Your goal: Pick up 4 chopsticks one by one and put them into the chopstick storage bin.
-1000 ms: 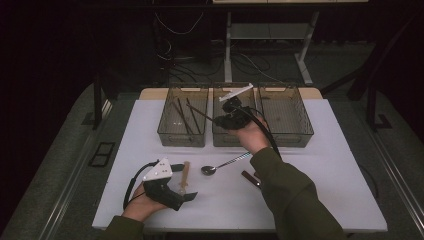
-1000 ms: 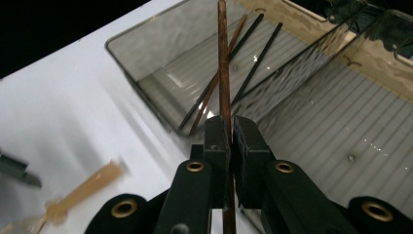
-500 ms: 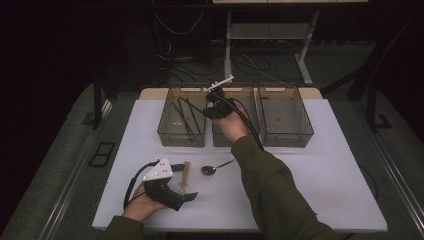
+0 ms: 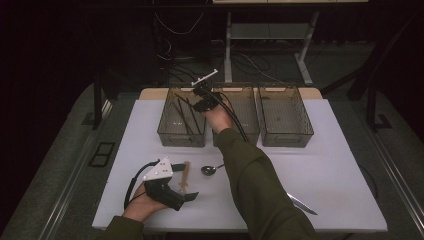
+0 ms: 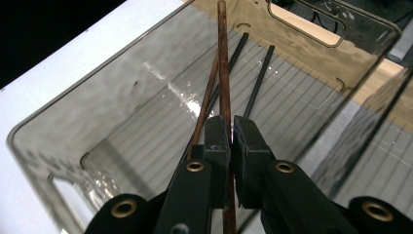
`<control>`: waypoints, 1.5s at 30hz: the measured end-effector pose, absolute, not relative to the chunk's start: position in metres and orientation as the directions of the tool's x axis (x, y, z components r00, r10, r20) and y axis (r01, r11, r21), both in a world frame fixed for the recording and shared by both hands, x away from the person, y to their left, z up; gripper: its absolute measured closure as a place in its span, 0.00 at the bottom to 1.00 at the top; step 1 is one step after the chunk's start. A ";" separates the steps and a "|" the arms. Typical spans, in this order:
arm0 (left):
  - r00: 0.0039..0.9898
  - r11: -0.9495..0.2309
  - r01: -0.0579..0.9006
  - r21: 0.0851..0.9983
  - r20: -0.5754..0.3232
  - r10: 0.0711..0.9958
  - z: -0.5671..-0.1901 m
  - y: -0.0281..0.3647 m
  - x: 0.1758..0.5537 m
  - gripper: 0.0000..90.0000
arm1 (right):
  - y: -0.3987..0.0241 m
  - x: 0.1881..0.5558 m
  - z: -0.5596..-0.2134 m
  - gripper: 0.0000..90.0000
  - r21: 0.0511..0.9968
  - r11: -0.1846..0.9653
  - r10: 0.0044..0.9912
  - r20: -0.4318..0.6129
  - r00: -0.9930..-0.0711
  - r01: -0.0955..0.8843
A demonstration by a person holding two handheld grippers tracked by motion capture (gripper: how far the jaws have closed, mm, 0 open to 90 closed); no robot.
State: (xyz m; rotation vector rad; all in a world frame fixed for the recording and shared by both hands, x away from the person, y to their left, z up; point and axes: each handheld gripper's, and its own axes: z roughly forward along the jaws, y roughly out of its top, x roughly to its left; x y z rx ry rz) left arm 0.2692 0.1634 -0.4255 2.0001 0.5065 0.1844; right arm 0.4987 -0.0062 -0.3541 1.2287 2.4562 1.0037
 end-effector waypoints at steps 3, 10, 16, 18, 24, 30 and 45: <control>0.901 -0.392 0.271 0.879 -0.088 0.426 -0.426 0.164 0.270 0.00 | 0.002 0.504 -0.356 0.95 0.655 0.415 0.776 0.108 -0.621 0.632; 0.901 -0.387 0.274 0.880 -0.094 0.424 -0.426 0.163 0.270 0.00 | 0.024 0.509 -0.363 0.94 0.638 0.430 0.778 0.097 -0.621 0.639; 0.902 -0.386 0.271 0.882 -0.092 0.423 -0.426 0.164 0.271 0.00 | 0.028 0.507 -0.362 0.84 0.657 0.438 0.771 0.076 -0.632 0.614; 0.901 -0.385 0.272 0.882 -0.093 0.423 -0.426 0.164 0.271 0.00 | 0.025 0.506 -0.358 0.79 0.667 0.432 0.769 0.079 -0.635 0.607; 0.900 -0.382 0.275 0.882 -0.096 0.426 -0.426 0.163 0.271 0.00 | 0.017 0.504 -0.350 0.62 0.680 0.436 0.753 0.083 -0.653 0.589; 0.900 -0.385 0.271 0.882 -0.091 0.426 -0.426 0.164 0.271 0.00 | 0.007 0.498 -0.343 0.47 0.693 0.423 0.736 0.114 -0.668 0.584; 0.895 -0.389 0.281 0.877 -0.093 0.436 -0.426 0.164 0.271 0.00 | -0.044 0.460 -0.333 0.27 0.745 0.397 0.672 0.162 -0.723 0.536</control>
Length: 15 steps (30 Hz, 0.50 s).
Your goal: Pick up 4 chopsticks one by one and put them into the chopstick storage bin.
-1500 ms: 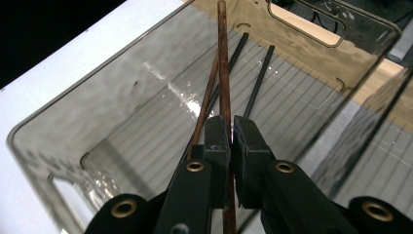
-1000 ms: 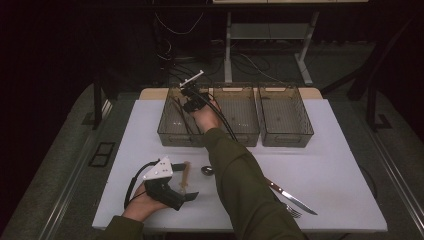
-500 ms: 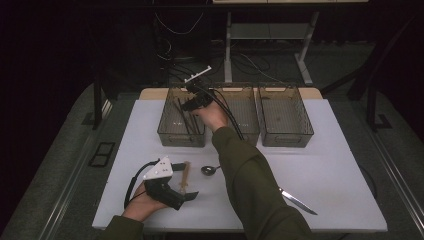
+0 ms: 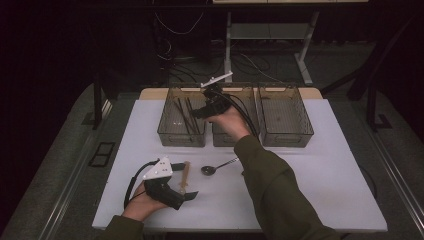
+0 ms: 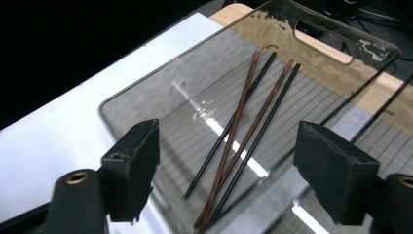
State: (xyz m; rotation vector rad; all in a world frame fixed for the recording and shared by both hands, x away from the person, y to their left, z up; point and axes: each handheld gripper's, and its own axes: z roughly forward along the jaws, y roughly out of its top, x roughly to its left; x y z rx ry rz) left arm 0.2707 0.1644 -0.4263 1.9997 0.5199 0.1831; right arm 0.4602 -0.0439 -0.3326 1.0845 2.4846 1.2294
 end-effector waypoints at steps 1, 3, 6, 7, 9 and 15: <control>0.895 -0.393 0.281 0.876 -0.092 0.436 -0.426 0.165 0.271 0.00 | -0.048 0.458 -0.333 0.26 0.748 0.393 0.667 0.168 -0.726 0.535; 0.893 -0.394 0.285 0.874 -0.094 0.439 -0.427 0.165 0.271 0.00 | -0.057 0.452 -0.334 0.22 0.755 0.386 0.669 0.166 -0.724 0.530; 0.892 -0.392 0.286 0.875 -0.093 0.442 -0.427 0.165 0.271 0.00 | -0.071 0.444 -0.335 0.18 0.767 0.390 0.655 0.159 -0.739 0.510; 0.894 -0.398 0.283 0.872 -0.089 0.440 -0.426 0.166 0.271 0.00 | -0.075 0.442 -0.336 0.15 0.769 0.390 0.656 0.154 -0.739 0.507; 0.893 -0.397 0.285 0.872 -0.091 0.441 -0.427 0.166 0.271 0.00 | -0.084 0.436 -0.336 0.12 0.778 0.397 0.655 0.133 -0.744 0.488; 0.887 -0.391 0.295 0.872 -0.099 0.451 -0.427 0.167 0.271 0.00 | -0.113 0.420 -0.341 0.04 0.790 0.401 0.655 0.108 -0.748 0.465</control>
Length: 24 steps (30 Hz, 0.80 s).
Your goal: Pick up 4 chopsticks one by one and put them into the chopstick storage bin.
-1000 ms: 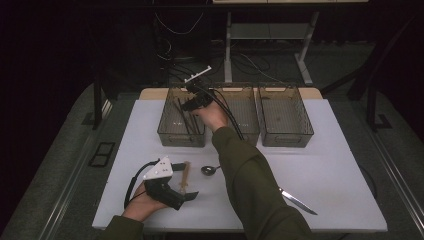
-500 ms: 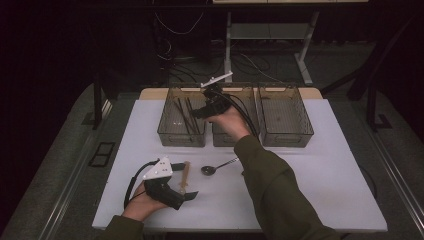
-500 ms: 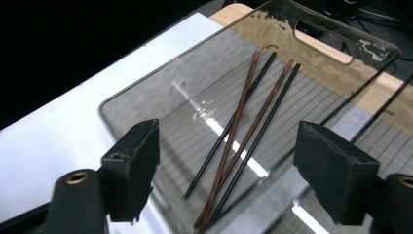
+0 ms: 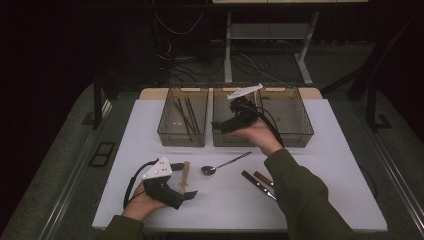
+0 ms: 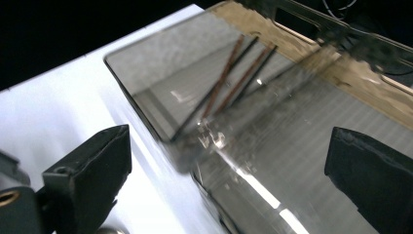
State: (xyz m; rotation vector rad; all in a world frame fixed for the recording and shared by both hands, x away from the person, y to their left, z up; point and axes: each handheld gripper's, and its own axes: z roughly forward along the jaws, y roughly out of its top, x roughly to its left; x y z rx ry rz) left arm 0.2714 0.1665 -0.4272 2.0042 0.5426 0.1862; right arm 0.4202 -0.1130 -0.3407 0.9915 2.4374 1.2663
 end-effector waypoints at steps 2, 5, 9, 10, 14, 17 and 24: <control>0.886 -0.392 0.296 0.871 -0.097 0.454 -0.427 0.166 0.271 0.00 | -0.123 0.415 -0.343 0.04 0.790 0.395 0.661 0.110 -0.743 0.469; 0.885 -0.391 0.297 0.871 -0.098 0.454 -0.427 0.166 0.271 0.00 | -0.136 0.407 -0.347 0.04 0.797 0.386 0.664 0.110 -0.740 0.465; 0.885 -0.390 0.296 0.872 -0.097 0.456 -0.427 0.166 0.271 0.00 | -0.151 0.395 -0.353 0.04 0.804 0.389 0.662 0.097 -0.743 0.451; 0.884 -0.389 0.296 0.872 -0.096 0.457 -0.427 0.167 0.271 0.00 | -0.155 0.392 -0.355 0.04 0.807 0.388 0.661 0.094 -0.745 0.446; 0.881 -0.394 0.299 0.869 -0.093 0.463 -0.428 0.167 0.271 0.00 | -0.169 0.379 -0.361 0.04 0.814 0.379 0.655 0.100 -0.749 0.440; 0.879 -0.395 0.302 0.868 -0.093 0.467 -0.428 0.168 0.271 0.00 | -0.180 0.367 -0.367 0.04 0.821 0.366 0.655 0.107 -0.748 0.438; 0.875 -0.399 0.303 0.865 -0.086 0.477 -0.428 0.168 0.270 0.00 | -0.203 0.341 -0.383 0.04 0.825 0.361 0.667 0.097 -0.739 0.435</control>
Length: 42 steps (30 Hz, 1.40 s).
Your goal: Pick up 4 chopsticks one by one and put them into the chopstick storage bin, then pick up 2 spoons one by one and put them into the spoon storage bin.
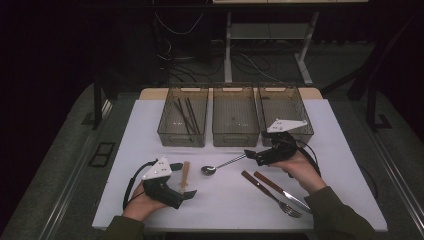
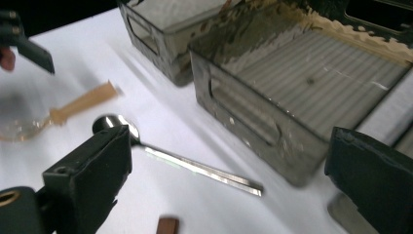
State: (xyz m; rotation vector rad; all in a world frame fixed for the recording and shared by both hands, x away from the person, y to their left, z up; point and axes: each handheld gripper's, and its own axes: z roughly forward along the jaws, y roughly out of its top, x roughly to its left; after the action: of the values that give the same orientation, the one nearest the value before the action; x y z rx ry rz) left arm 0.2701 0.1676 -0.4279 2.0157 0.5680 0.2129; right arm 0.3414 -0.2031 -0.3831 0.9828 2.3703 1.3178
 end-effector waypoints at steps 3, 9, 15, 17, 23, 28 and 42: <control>0.875 -0.401 0.302 0.865 -0.084 0.477 -0.428 0.167 0.270 0.00 | -0.210 0.331 -0.388 0.04 0.824 0.358 0.673 0.098 -0.733 0.439; 0.875 -0.401 0.300 0.865 -0.082 0.476 -0.428 0.167 0.269 0.00 | -0.225 0.308 -0.398 0.04 0.826 0.348 0.677 0.106 -0.728 0.443; 0.876 -0.406 0.298 0.864 -0.079 0.476 -0.427 0.168 0.269 0.00 | -0.245 0.286 -0.412 0.04 0.833 0.327 0.693 0.110 -0.713 0.447; 0.875 -0.403 0.299 0.865 -0.080 0.478 -0.427 0.167 0.268 0.00 | -0.252 0.282 -0.415 0.04 0.839 0.318 0.696 0.110 -0.709 0.442; 0.876 -0.411 0.294 0.863 -0.072 0.476 -0.427 0.167 0.269 0.00 | -0.271 0.270 -0.422 0.04 0.845 0.300 0.694 0.124 -0.709 0.442; 0.874 -0.408 0.297 0.863 -0.074 0.481 -0.427 0.167 0.268 0.00 | -0.282 0.259 -0.432 0.04 0.827 0.316 0.705 0.124 -0.699 0.466; 0.846 -0.423 0.329 0.844 -0.065 0.528 -0.428 0.168 0.269 0.00 | -0.290 0.247 -0.437 0.04 0.815 0.341 0.713 0.100 -0.694 0.468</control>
State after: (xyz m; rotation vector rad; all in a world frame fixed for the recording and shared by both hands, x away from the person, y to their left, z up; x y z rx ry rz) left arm 0.2687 0.1683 -0.4285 2.0493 0.6270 0.2588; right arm 0.2473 -0.2903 -0.4368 1.0581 2.3334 1.2796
